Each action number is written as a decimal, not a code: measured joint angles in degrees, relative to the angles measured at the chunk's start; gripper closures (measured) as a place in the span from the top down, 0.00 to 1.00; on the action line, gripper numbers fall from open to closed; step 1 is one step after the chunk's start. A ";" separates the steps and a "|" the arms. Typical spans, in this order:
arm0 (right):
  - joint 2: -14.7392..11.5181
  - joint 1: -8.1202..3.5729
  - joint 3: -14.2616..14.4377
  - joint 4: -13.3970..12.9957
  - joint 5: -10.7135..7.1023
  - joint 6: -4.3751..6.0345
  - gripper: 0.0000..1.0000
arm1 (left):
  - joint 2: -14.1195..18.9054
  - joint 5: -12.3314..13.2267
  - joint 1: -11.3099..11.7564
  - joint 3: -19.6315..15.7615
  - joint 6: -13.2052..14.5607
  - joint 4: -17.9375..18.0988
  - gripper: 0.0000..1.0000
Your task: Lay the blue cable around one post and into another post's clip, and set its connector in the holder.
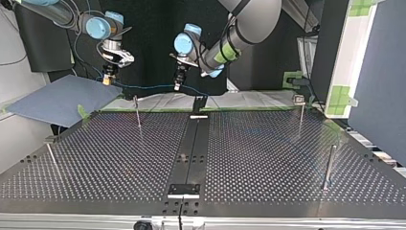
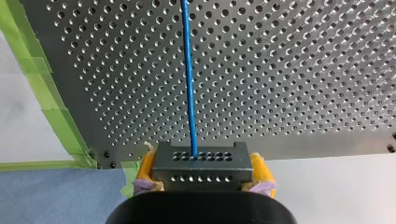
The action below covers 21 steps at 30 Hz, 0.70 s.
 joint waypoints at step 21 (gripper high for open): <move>0.03 -2.24 -0.29 -0.21 0.45 0.38 0.00 | -0.07 5.36 -1.66 1.06 -1.56 4.40 0.00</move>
